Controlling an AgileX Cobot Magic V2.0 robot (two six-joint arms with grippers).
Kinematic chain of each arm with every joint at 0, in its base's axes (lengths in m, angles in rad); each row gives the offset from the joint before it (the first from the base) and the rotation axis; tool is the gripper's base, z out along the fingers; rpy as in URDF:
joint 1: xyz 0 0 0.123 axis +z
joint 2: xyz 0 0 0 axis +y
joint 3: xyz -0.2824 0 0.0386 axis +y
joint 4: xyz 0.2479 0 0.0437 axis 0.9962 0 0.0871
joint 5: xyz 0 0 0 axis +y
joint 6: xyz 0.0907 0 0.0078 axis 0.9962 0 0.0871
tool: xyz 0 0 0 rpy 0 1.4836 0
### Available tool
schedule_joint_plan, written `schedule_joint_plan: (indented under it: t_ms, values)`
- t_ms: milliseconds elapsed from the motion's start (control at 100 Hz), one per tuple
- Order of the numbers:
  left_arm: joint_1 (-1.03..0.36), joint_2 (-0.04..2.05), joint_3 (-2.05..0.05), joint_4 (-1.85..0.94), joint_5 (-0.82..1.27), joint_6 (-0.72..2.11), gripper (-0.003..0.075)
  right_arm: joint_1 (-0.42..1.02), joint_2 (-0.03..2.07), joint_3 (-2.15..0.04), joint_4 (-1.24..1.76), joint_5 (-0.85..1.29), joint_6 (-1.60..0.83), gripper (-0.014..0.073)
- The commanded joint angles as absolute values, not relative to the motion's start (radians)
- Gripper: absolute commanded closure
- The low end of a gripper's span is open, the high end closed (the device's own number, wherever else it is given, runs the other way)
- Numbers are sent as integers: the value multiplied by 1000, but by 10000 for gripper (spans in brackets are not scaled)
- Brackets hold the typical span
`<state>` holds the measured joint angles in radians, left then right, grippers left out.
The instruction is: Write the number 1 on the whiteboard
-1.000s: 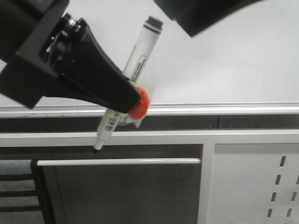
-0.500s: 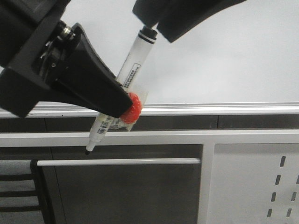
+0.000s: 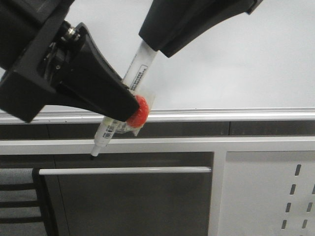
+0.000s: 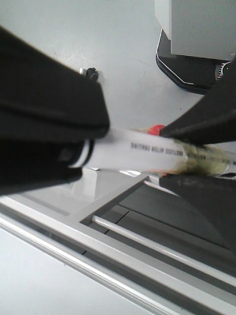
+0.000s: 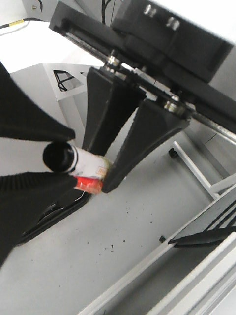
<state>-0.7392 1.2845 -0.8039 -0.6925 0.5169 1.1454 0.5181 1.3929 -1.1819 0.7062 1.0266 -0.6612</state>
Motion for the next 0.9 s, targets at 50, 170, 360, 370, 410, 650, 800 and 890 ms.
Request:
schedule_joint_plan:
  t_ms: [50,170,360,370,410,650,800,890]
  values:
    - [-740,1254,-837,-752,464,1134,740,518,1369,-1214,749,1007,-676,663]
    - [-740,1254,-837,-767,474,1134,732,518,1369,-1214,749,1000,-676,663]
    - [-734,1254,-837,-775,495,1110,417,518,1369,-1214,747,1000,-676,651]
    - [-732,1254,-837,-775,497,1108,399,518,1369,-1214,747,1000,-676,651]
    - [-723,1248,-837,-775,497,1102,293,518,1369,-1214,746,1000,-676,651]
    - [-598,1137,-837,-812,490,1051,198,518,1299,-1177,701,914,-641,635]
    - [-497,1029,-837,-901,490,1046,243,520,1170,-1061,675,751,-613,635]
    - [-448,978,-833,-943,486,1044,262,531,1069,-965,675,638,-612,635]
